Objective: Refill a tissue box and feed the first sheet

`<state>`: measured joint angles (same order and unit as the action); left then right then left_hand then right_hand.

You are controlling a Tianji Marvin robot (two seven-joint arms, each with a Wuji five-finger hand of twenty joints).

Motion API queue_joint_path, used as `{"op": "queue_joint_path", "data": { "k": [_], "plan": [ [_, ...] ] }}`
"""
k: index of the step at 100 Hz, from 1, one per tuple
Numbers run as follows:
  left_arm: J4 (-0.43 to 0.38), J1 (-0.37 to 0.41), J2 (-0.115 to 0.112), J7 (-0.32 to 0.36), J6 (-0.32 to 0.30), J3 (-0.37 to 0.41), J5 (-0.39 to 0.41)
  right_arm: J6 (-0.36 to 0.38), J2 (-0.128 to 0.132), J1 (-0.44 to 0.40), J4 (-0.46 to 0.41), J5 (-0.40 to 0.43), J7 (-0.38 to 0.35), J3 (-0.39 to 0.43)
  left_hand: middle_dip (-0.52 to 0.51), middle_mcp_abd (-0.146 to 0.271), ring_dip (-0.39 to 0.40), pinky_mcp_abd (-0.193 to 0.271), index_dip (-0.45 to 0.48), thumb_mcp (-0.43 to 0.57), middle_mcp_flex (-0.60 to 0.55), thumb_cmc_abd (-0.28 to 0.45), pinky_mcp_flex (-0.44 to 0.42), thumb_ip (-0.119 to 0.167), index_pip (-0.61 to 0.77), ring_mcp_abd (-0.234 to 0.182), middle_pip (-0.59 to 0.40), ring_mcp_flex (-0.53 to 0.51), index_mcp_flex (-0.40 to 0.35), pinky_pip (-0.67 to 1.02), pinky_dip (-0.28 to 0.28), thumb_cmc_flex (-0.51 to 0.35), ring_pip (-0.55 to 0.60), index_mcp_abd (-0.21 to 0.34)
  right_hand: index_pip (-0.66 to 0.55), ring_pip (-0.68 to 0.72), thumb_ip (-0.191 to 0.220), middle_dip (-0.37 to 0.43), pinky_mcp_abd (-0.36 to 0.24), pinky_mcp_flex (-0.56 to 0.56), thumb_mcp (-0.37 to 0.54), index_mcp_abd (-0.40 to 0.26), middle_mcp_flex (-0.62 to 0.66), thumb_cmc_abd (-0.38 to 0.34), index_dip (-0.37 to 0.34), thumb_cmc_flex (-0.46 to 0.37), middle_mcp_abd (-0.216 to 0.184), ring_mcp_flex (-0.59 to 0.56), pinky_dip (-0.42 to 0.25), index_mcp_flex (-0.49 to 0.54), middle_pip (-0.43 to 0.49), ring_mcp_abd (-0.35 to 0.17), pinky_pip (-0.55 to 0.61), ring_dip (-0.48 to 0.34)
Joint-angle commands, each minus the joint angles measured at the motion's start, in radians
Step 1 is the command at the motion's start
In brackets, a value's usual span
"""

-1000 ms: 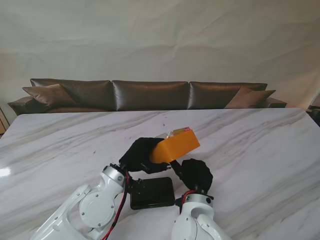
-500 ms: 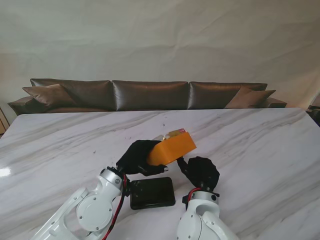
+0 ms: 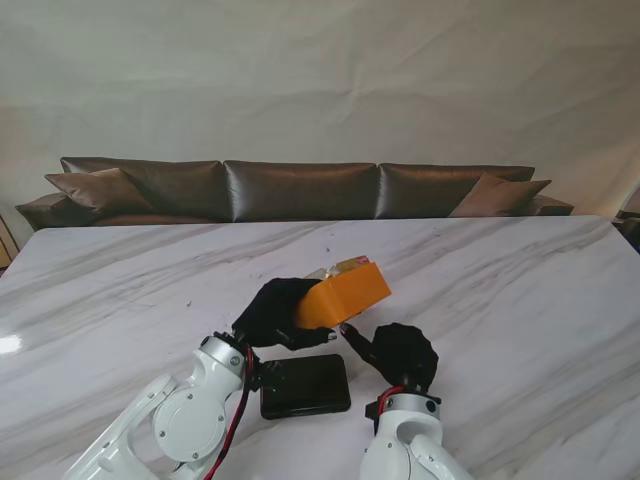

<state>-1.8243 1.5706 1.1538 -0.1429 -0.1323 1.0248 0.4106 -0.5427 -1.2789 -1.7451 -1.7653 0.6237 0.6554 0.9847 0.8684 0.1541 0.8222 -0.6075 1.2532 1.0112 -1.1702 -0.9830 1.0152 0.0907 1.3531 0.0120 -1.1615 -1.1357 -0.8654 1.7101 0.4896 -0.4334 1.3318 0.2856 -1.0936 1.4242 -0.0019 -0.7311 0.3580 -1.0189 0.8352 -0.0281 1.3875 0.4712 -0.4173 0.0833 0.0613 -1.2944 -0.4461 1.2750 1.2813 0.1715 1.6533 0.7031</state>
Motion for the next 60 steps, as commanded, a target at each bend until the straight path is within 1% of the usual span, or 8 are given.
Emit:
{"op": "queue_joint_path", "data": {
  "k": [1, 13, 31, 41, 51, 55, 57, 60],
  "plan": [
    [-0.003, -0.002, 0.003, 0.011, 0.002, 0.001, -0.003, 0.045, -0.003, -0.03, -0.026, -0.038, -0.019, -0.005, 0.058, 0.006, 0.044, 0.419, 0.073, 0.191, -0.174, 0.198, 0.048, 0.195, 0.192, -0.028, -0.222, -0.136, -0.134, 0.132, -0.008, -0.176, 0.275, 0.046, 0.1, 0.007, -0.014, 0.018, -0.055, -0.012, 0.018, 0.033, 0.067, 0.035, 0.032, 0.005, -0.037, -0.016, 0.016, 0.011, -0.031, -0.058, 0.064, -0.014],
    [-0.009, 0.002, 0.002, 0.014, 0.009, 0.007, -0.001, 0.107, 0.015, -0.075, -0.061, -0.029, -0.04, -0.002, 0.059, 0.006, 0.044, 0.418, 0.074, 0.189, -0.17, 0.2, 0.048, 0.195, 0.191, -0.028, -0.22, -0.136, -0.134, 0.132, -0.01, -0.178, 0.274, 0.046, 0.387, -0.033, 0.063, -0.006, -0.111, 0.007, 0.037, -0.007, 0.064, 0.164, -0.009, -0.154, -0.116, -0.019, 0.017, -0.223, -0.129, -0.106, 0.054, -0.037],
    [-0.016, 0.009, 0.001, 0.016, 0.018, 0.022, 0.002, 0.192, 0.028, -0.139, -0.1, -0.002, -0.019, 0.001, 0.061, 0.005, 0.043, 0.417, 0.075, 0.185, -0.169, 0.203, 0.048, 0.194, 0.191, -0.027, -0.22, -0.136, -0.132, 0.132, -0.011, -0.18, 0.273, 0.046, 0.444, -0.047, 0.151, -0.06, -0.165, 0.008, 0.021, -0.076, 0.001, 0.264, -0.026, -0.362, -0.177, -0.023, 0.016, -0.438, -0.151, -0.162, 0.045, -0.043],
    [-0.012, 0.01, 0.002, 0.011, 0.019, 0.023, 0.002, 0.224, 0.038, -0.171, -0.127, 0.006, -0.028, 0.009, 0.062, 0.005, 0.043, 0.416, 0.076, 0.185, -0.168, 0.202, 0.047, 0.194, 0.191, -0.027, -0.219, -0.136, -0.132, 0.131, -0.013, -0.179, 0.272, 0.046, 0.492, -0.039, 0.188, -0.084, -0.188, 0.001, -0.01, -0.114, -0.025, 0.309, 0.027, -0.48, -0.202, -0.024, 0.014, -0.571, -0.142, -0.194, 0.045, -0.039],
    [-0.005, 0.009, 0.004, 0.006, 0.017, 0.023, -0.001, 0.254, 0.048, -0.192, -0.145, 0.006, -0.056, 0.017, 0.062, 0.005, 0.043, 0.413, 0.076, 0.184, -0.168, 0.202, 0.048, 0.194, 0.19, -0.026, -0.219, -0.136, -0.131, 0.13, -0.015, -0.18, 0.272, 0.045, 0.504, -0.034, 0.235, -0.098, -0.204, -0.003, -0.006, -0.134, -0.05, 0.327, 0.163, -0.562, -0.217, -0.025, 0.013, -0.713, -0.134, -0.214, 0.044, -0.037],
    [-0.003, 0.008, 0.005, 0.004, 0.018, 0.022, -0.003, 0.265, 0.052, -0.199, -0.15, 0.005, -0.069, 0.02, 0.063, 0.005, 0.043, 0.412, 0.077, 0.184, -0.168, 0.202, 0.048, 0.193, 0.19, -0.026, -0.219, -0.136, -0.131, 0.131, -0.015, -0.18, 0.272, 0.045, 0.513, -0.035, 0.15, -0.103, -0.204, -0.003, 0.138, -0.143, -0.062, 0.37, 0.2, -0.553, -0.22, -0.026, 0.012, -0.774, -0.131, -0.219, 0.044, -0.037],
    [-0.002, 0.007, 0.005, 0.004, 0.018, 0.021, -0.004, 0.27, 0.053, -0.201, -0.152, 0.004, -0.073, 0.021, 0.063, 0.005, 0.044, 0.412, 0.077, 0.185, -0.168, 0.202, 0.047, 0.193, 0.19, -0.026, -0.219, -0.136, -0.131, 0.131, -0.017, -0.18, 0.271, 0.045, 0.523, -0.035, 0.068, -0.105, -0.207, -0.002, 0.231, -0.15, -0.067, 0.402, 0.213, -0.54, -0.221, -0.026, 0.011, -0.803, -0.129, -0.221, 0.043, -0.037],
    [0.0, 0.006, 0.005, 0.003, 0.017, 0.021, -0.005, 0.276, 0.054, -0.204, -0.153, 0.002, -0.077, 0.02, 0.064, 0.005, 0.044, 0.412, 0.077, 0.184, -0.168, 0.203, 0.048, 0.193, 0.19, -0.026, -0.219, -0.136, -0.131, 0.131, -0.018, -0.18, 0.271, 0.045, 0.537, -0.033, 0.016, -0.107, -0.21, -0.001, 0.31, -0.159, -0.073, 0.433, 0.223, -0.529, -0.221, -0.026, 0.01, -0.839, -0.126, -0.222, 0.042, -0.036]
  ]
}}
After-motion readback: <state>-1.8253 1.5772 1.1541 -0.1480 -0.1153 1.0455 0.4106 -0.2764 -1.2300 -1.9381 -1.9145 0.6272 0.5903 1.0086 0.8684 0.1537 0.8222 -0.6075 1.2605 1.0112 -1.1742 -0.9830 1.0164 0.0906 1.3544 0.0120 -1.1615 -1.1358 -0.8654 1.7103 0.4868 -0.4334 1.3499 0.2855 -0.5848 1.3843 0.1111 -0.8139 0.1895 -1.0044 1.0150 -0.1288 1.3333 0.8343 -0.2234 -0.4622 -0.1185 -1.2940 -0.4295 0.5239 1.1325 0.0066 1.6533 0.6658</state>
